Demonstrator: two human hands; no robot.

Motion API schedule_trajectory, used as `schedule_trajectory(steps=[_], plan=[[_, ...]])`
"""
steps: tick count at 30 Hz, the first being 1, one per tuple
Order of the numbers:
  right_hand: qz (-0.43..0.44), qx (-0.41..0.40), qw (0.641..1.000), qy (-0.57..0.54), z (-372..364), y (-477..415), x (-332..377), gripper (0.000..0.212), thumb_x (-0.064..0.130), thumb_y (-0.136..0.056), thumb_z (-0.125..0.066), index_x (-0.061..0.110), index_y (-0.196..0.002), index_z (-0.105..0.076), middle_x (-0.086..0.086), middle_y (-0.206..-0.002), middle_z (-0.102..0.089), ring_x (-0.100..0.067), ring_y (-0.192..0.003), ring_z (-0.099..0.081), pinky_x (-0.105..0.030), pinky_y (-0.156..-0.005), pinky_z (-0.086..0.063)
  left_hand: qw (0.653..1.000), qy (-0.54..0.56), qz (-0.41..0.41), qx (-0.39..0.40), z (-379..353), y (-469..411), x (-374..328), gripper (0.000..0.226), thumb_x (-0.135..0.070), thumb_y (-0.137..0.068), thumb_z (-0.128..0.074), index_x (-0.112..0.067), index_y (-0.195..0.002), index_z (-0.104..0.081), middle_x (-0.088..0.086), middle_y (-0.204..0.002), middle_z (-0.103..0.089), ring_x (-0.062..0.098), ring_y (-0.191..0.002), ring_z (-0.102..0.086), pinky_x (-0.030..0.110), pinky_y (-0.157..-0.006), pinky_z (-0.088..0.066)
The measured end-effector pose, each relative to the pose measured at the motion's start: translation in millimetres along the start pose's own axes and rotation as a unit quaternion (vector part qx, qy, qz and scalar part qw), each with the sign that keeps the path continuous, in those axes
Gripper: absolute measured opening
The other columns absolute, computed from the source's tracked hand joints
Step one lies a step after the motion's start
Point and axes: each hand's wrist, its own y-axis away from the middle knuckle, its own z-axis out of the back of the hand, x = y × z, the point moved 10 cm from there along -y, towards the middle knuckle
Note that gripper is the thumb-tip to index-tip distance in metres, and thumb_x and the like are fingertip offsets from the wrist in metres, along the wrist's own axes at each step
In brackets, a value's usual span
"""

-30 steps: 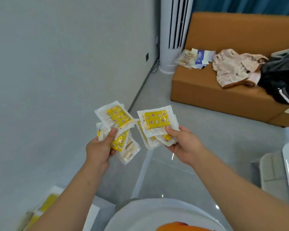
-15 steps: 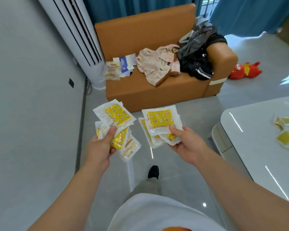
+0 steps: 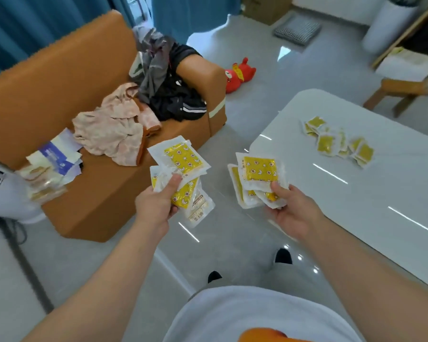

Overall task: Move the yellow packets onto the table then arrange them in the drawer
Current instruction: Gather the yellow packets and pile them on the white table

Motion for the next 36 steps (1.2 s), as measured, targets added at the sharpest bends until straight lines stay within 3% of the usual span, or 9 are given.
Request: schedule_trajectory(steps=[5,10,16,21,24,27,31,36], plan=[[0.032,-0.085,0.991,-0.094,65.9,-34.8,52.4,0.032,0.007,-0.095,-0.067,0.010,-0.127,-0.064,-0.010,-0.121,-0.073,-0.027,-0.112,-0.070,-0.037,-0.081,-0.060,0.994,-0.066,0.027,0.079,-120.2,-27.5,7.6,0.030,-0.037,-0.078,-0.085,-0.020,-0.101,-0.073,0.001,-0.090,-0.079,0.019,-0.077,-0.073,0.026,-0.056,-0.052],[0.027,-0.138,0.972,-0.188,138.5,-79.6,118.1,0.020,0.007,-0.097,-0.065,0.012,-0.117,-0.066,-0.007,-0.108,-0.075,-0.023,-0.098,-0.072,-0.029,-0.056,-0.060,0.983,-0.132,0.050,0.120,-261.1,-48.4,31.6,0.031,-0.038,-0.075,-0.088,-0.018,-0.092,-0.071,0.004,-0.086,-0.078,0.020,-0.074,-0.070,0.031,-0.062,-0.054],[0.012,-0.225,0.945,-0.239,254.0,-153.9,219.1,0.022,0.006,-0.094,-0.069,0.013,-0.114,-0.066,-0.008,-0.114,-0.074,-0.024,-0.103,-0.072,-0.034,-0.067,-0.063,0.968,-0.202,0.083,0.123,-439.8,-75.0,79.1,0.041,-0.044,-0.070,-0.090,-0.016,-0.095,-0.073,0.004,-0.085,-0.078,0.021,-0.073,-0.073,0.035,-0.066,-0.060],[0.019,-0.271,0.926,-0.261,349.4,-226.6,294.4,0.019,0.004,-0.093,-0.071,0.012,-0.109,-0.068,-0.010,-0.113,-0.075,-0.026,-0.098,-0.074,-0.034,-0.068,-0.063,0.952,-0.246,0.124,0.131,-581.5,-96.9,129.9,0.036,-0.041,-0.073,-0.089,-0.013,-0.087,-0.070,0.003,-0.077,-0.073,0.012,-0.054,-0.066,0.022,-0.048,-0.052],[0.031,-0.294,0.917,-0.268,401.7,-278.0,327.6,0.023,0.006,-0.092,-0.071,0.012,-0.114,-0.069,-0.010,-0.114,-0.075,-0.026,-0.098,-0.075,-0.034,-0.068,-0.062,0.937,-0.284,0.138,0.146,-654.4,-114.9,167.3,0.035,-0.042,-0.075,-0.087,-0.015,-0.087,-0.070,0.002,-0.075,-0.071,0.012,-0.056,-0.065,0.021,-0.048,-0.052],[0.033,-0.321,0.902,-0.285,449.1,-328.0,350.1,0.031,0.008,-0.091,-0.074,0.009,-0.122,-0.067,-0.010,-0.112,-0.076,-0.026,-0.094,-0.076,-0.033,-0.064,-0.061,0.920,-0.329,0.138,0.162,-710.9,-135.6,210.9,0.036,-0.044,-0.072,-0.089,-0.015,-0.087,-0.071,0.004,-0.079,-0.073,0.018,-0.065,-0.068,0.027,-0.055,-0.057],[0.034,-0.337,0.900,-0.274,504.4,-392.4,374.4,0.027,0.007,-0.090,-0.075,0.007,-0.117,-0.068,-0.013,-0.113,-0.074,-0.029,-0.092,-0.076,-0.035,-0.063,-0.061,0.897,-0.383,0.141,0.171,-771.2,-165.2,270.3,0.057,-0.050,-0.066,-0.090,-0.011,-0.103,-0.069,0.003,-0.080,-0.073,0.019,-0.066,-0.070,0.041,-0.074,-0.064],[0.022,-0.350,0.902,-0.252,538.7,-439.1,383.0,0.022,0.005,-0.091,-0.074,0.009,-0.112,-0.067,-0.013,-0.112,-0.072,-0.030,-0.095,-0.073,-0.039,-0.065,-0.062,0.881,-0.427,0.142,0.149,-800.5,-187.1,316.6,0.043,-0.050,-0.069,-0.088,-0.022,-0.074,-0.056,0.002,-0.070,-0.064,0.021,-0.061,-0.064,0.047,-0.078,-0.062]])
